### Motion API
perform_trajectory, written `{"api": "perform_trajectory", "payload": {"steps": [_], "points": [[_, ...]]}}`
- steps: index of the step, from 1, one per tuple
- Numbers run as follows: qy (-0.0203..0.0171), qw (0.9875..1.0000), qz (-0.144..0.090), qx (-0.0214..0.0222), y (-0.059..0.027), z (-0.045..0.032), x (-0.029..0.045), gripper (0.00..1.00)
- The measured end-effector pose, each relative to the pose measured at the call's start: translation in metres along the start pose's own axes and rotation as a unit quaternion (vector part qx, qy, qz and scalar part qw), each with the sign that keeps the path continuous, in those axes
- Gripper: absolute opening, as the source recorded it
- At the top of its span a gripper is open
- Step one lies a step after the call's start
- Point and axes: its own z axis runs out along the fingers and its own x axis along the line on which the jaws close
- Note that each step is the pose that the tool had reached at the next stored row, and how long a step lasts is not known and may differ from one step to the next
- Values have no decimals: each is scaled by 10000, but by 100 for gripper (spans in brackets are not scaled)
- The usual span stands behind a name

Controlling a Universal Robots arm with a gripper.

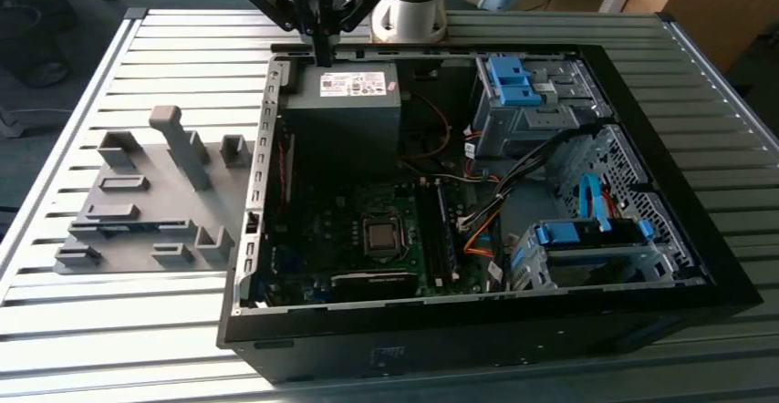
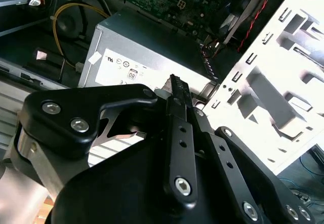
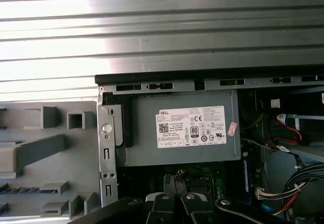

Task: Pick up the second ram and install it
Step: 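Reach for the second ram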

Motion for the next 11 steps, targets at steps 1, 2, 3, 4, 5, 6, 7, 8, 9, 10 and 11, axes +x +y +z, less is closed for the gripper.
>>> {"api": "perform_trajectory", "payload": {"steps": [1, 2, 3, 4, 5, 6, 7, 8, 9, 10, 11], "points": [[0, 10000, 0, 0, 0, 0, 3, 11], [0, 10000, 0, 1, -1, 0, 8, 11], [0, 10000, 0, 0, -1, 0, 12, 11], [0, 10000, 0, 0, -1, 0, 16, 11], [0, 10000, 0, 0, -1, 0, 18, 11], [0, 10000, 0, 0, -2, 0, 20, 11], [0, 10000, 0, 0, -2, 1, 24, 11], [0, 10000, 0, 0, -2, 0, 28, 11], [0, 10000, 0, 0, -3, 0, 32, 11], [0, 10000, 0, 0, -3, 1, 35, 11], [0, 10000, 0, 0, -3, 1, 39, 11]]}}
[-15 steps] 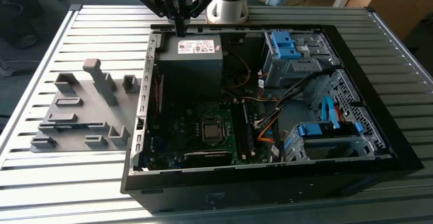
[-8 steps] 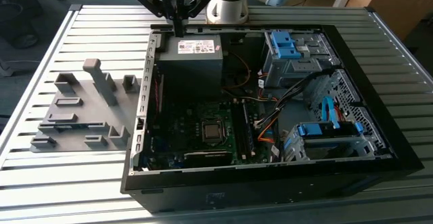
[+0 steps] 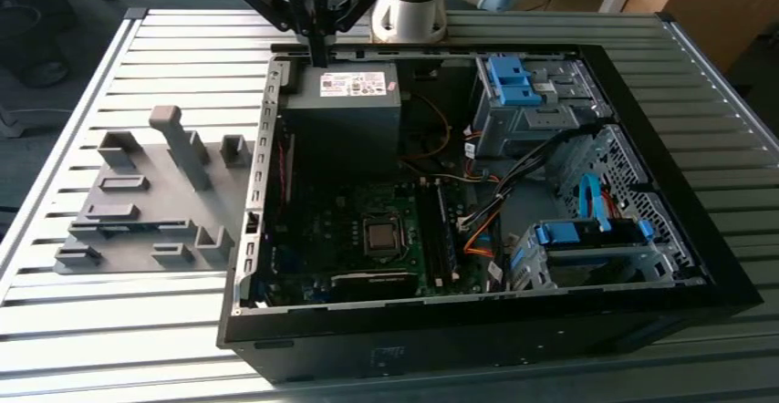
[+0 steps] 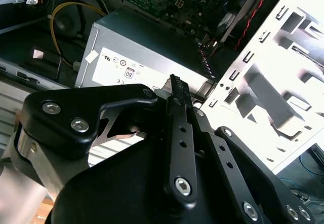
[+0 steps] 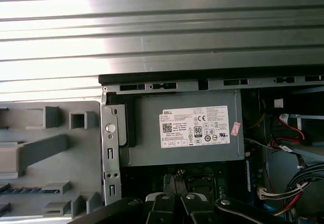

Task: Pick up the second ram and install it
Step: 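Reach for the second ram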

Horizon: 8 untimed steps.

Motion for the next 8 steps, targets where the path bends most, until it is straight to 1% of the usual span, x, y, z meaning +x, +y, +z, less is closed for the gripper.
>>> {"api": "perform_trajectory", "payload": {"steps": [8], "points": [[0, 10000, 0, 0, -2, 0, 28, 11]]}}
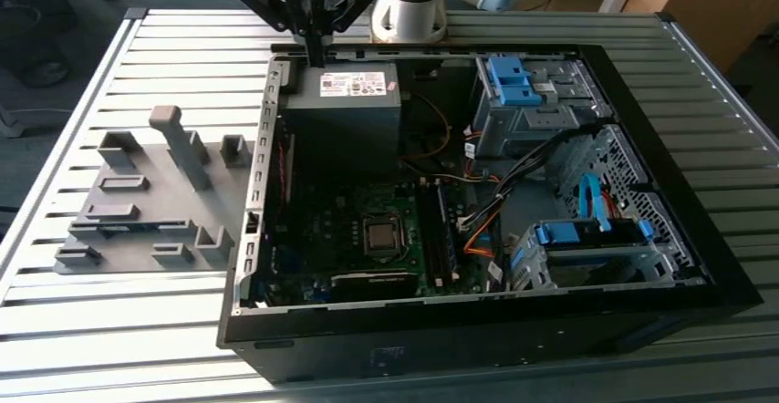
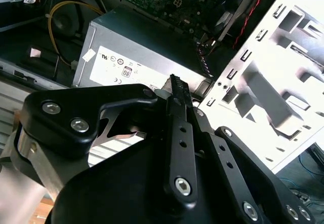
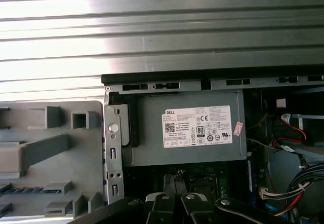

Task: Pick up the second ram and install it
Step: 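Reach for the second ram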

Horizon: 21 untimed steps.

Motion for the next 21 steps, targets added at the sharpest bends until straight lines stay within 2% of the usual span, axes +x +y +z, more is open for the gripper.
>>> {"api": "perform_trajectory", "payload": {"steps": [21], "points": [[0, 10000, 0, 0, -6, 2, 72, 11]]}}
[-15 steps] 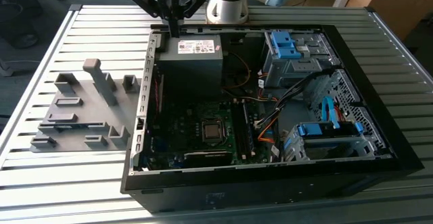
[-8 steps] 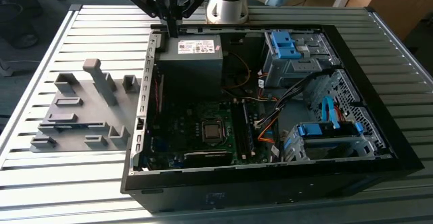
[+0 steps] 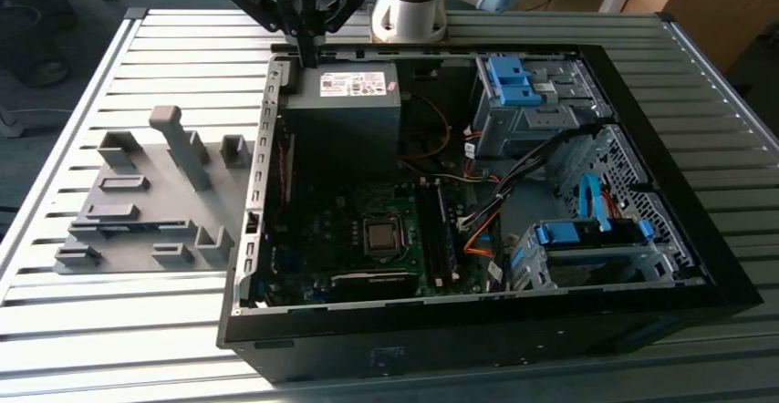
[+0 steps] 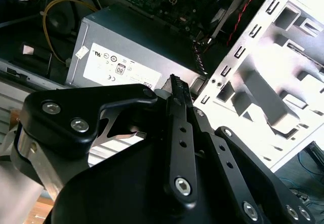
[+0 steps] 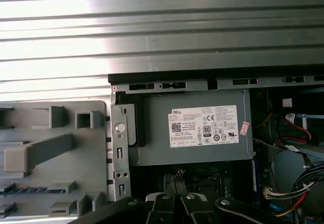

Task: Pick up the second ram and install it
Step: 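Reach for the second ram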

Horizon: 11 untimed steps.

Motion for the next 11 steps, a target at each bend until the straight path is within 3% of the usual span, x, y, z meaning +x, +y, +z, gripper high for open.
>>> {"api": "perform_trajectory", "payload": {"steps": [11], "points": [[0, 10000, 0, 0, -3, 1, 42, 11]]}}
